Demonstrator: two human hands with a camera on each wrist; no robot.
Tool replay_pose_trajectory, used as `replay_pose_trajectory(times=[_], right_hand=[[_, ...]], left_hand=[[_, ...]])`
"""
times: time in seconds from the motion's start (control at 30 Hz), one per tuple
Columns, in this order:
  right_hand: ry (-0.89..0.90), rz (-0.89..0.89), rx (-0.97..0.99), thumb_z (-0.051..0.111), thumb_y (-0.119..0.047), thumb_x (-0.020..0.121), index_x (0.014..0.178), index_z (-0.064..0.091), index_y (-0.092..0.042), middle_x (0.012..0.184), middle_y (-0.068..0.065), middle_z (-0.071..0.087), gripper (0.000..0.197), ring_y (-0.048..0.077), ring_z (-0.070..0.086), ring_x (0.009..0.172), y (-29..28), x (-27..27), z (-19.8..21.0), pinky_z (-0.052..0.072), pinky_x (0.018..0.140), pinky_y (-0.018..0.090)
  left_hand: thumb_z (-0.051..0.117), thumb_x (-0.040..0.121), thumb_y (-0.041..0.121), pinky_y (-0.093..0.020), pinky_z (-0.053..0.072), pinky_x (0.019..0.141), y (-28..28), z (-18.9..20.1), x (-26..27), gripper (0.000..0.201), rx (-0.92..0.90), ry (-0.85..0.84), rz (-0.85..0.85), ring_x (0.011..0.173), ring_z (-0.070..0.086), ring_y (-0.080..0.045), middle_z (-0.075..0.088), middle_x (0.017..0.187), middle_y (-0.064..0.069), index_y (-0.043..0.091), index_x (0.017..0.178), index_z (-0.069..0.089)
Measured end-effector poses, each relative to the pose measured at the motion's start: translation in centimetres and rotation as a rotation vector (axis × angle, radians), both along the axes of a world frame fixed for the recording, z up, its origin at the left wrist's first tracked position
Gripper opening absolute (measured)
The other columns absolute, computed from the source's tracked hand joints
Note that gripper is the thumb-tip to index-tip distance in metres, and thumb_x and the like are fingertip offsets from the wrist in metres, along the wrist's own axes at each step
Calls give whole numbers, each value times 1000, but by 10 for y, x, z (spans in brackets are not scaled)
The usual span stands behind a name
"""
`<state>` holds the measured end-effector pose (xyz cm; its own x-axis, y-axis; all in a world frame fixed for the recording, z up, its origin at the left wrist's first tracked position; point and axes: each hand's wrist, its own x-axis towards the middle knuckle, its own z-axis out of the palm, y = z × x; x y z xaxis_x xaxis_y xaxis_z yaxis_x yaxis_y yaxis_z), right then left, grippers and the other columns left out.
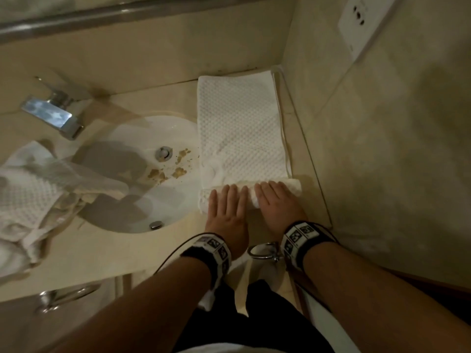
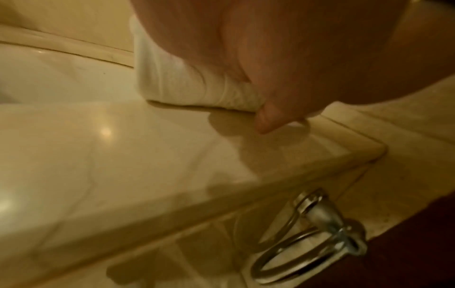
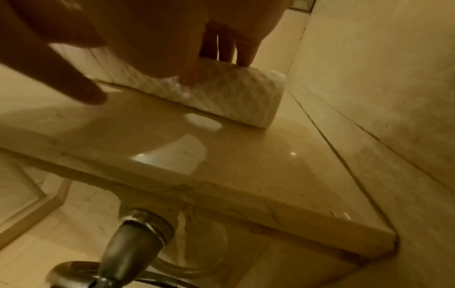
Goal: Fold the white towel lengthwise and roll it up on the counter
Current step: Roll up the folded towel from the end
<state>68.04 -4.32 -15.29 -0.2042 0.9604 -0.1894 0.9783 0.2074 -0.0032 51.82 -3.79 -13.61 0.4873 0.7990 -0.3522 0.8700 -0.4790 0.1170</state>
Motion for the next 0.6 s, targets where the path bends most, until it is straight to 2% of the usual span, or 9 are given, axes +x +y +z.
replay_pose_trajectory(times=[0.07, 0.13, 0.17, 0.27, 0.37, 0.43, 0.6], right_hand=[[5, -7, -5, 33, -17, 87, 135, 57, 0, 132, 17, 62, 56, 33, 58, 125, -5, -2, 0, 38, 112, 47], [15, -16, 1, 37, -17, 86, 143, 48, -1, 142, 16, 54, 60, 31, 49, 135, -6, -1, -1, 25, 117, 44], [16, -19, 10, 35, -17, 86, 144, 46, -1, 144, 16, 52, 61, 31, 48, 136, -4, 1, -2, 23, 118, 44], [41, -21, 28, 31, -21, 86, 143, 46, -1, 142, 17, 54, 63, 32, 49, 134, -2, 5, -14, 22, 121, 44], [88, -60, 41, 38, -32, 83, 146, 40, -4, 144, 16, 49, 69, 33, 45, 135, -4, 3, -23, 17, 118, 46], [99, -101, 52, 39, -36, 79, 143, 44, -7, 140, 14, 51, 70, 33, 46, 132, -2, 0, -25, 20, 116, 48], [62, -98, 166, 38, -24, 83, 129, 45, -13, 125, 13, 60, 48, 33, 53, 114, 10, 2, -28, 28, 103, 44]], left_hand=[[43, 88, 28, -55, -25, 117, -4, -4, -3, 96, -36, 20, 10, 153, -18, -36, -14, 167, -19, 11, 157, -21], [43, 88, 33, -53, -30, 114, -3, -3, 1, 99, -74, 41, 46, 151, -25, -34, -21, 166, -17, 14, 155, -27], [43, 89, 38, -53, -31, 113, -1, -3, 5, 98, -89, 43, 71, 151, -26, -33, -22, 166, -15, 16, 155, -27], [39, 90, 52, -52, -27, 116, 10, -2, 12, 96, -119, 58, 118, 153, -18, -31, -13, 168, -11, 19, 158, -19], [37, 90, 57, -53, -18, 121, 19, -2, 13, 92, -108, 55, 113, 154, -10, -31, -5, 168, -10, 19, 160, -9], [39, 90, 57, -52, -15, 122, 21, -2, 11, 93, -106, 51, 100, 154, -9, -31, -4, 168, -10, 19, 161, -8], [48, 84, 55, -51, -13, 123, 21, -2, 9, 100, -91, 44, 83, 154, -8, -31, -4, 167, -10, 20, 160, -8]])
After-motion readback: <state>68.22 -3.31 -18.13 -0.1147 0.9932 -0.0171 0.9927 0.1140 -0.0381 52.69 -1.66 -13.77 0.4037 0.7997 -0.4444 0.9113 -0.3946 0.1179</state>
